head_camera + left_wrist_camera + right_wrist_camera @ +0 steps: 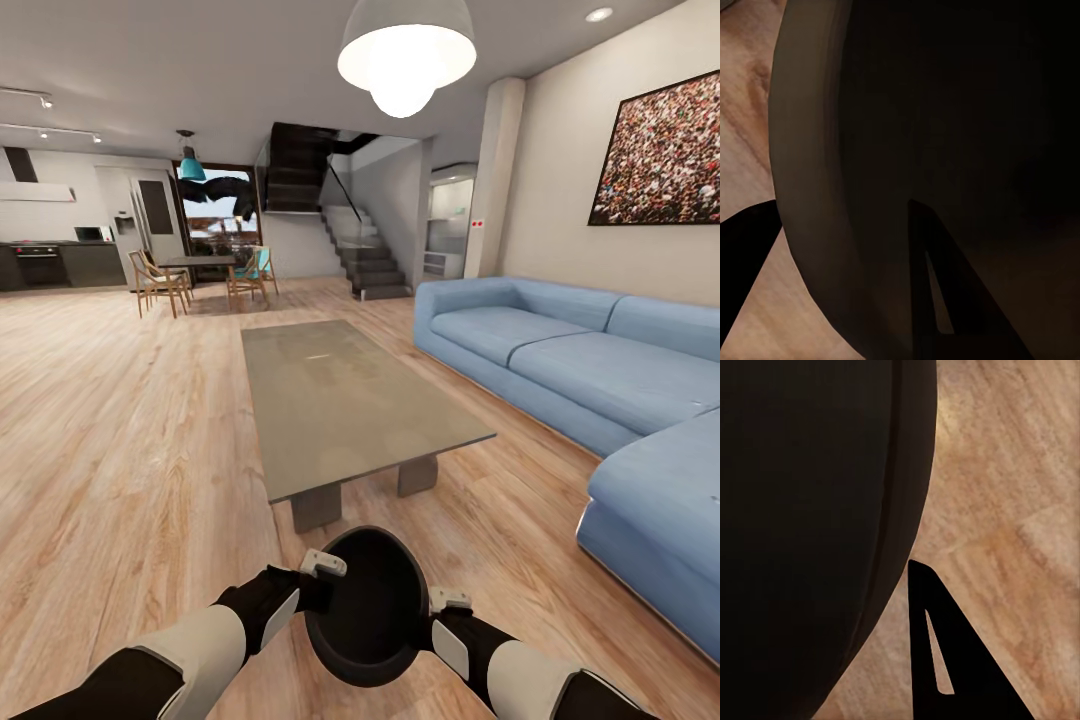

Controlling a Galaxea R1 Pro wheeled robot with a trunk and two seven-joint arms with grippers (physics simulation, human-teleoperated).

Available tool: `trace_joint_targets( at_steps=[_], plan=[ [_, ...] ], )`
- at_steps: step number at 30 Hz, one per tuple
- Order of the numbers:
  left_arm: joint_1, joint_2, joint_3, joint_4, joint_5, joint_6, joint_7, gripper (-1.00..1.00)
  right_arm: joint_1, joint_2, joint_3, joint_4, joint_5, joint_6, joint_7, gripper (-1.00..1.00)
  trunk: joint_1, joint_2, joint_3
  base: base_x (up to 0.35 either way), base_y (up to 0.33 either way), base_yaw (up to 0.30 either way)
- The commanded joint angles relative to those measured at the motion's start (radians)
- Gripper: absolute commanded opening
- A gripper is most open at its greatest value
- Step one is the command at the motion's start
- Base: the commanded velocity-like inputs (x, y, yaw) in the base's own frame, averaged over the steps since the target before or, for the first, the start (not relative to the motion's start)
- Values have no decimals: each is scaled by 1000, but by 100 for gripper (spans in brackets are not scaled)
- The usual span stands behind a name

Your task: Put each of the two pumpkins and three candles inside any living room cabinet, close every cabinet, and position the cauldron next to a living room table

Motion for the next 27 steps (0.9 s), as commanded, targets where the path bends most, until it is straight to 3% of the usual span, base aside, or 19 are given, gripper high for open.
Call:
trace_joint_targets(
  at_steps=[1, 14, 27],
  plan=[
    [0, 0, -10, -2, 17, 6, -2, -100, 0, 0, 4, -23, -15, 6, -4, -100, 0, -1, -1, 0, 0, 0],
    [0, 0, -10, -2, 17, 6, -2, -100, 0, 0, 4, -24, -16, 5, -4, -100, 0, -1, -1, 0, 0, 2],
    [0, 0, -10, -2, 17, 6, -2, -100, 0, 0, 4, -23, -16, 6, -4, -100, 0, -1, -18, 0, 0, 96]
  ],
)
